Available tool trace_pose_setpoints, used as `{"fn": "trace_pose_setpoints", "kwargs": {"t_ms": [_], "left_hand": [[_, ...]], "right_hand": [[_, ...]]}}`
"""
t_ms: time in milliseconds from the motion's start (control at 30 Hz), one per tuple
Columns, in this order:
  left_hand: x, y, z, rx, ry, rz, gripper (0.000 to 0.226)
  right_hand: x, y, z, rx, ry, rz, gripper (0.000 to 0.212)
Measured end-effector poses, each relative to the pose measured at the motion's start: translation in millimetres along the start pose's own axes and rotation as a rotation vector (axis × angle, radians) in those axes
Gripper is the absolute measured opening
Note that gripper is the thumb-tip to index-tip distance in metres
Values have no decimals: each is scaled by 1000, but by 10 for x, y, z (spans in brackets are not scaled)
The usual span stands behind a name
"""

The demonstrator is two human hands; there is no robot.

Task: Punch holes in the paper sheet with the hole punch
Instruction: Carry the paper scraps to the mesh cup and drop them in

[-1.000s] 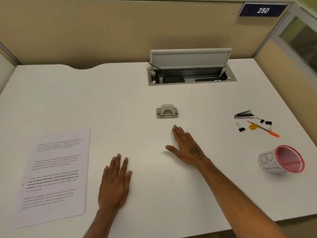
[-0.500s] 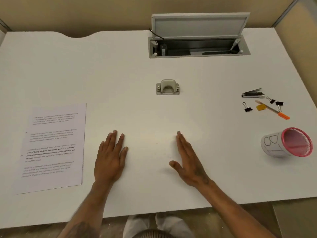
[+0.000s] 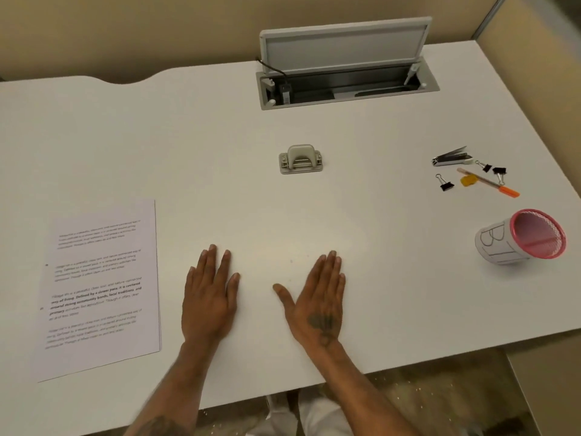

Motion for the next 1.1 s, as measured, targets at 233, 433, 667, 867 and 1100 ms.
{"fn": "trace_pose_setpoints", "kwargs": {"t_ms": [233,433,667,867,1100], "left_hand": [[-5,25,7,6,-8,17,59],[-9,29,19,4,-23,38,57],[1,16,3,-7,-21,33,58],[-6,30,8,-24,-20,32,58],[-8,23,5,-9,-14,34,57]], "right_hand": [[38,186,-356,81,329,38,95],[-1297,-541,-402,-261,1080,-274,99],[-83,-120,-325,-332,809,-227,100],[185,236,-135,-301,685,-101,98],[-769,-161,618,-158,50,-36,112]]}}
Point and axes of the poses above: each hand's wrist, its own x-axis towards the middle knuckle, its own y-axis out of the back of the hand, z = x × y, the point moved 8 cm from there along x, towards the middle knuckle, and after that the axes turned 5 degrees about -z, right-handed, at the moved point
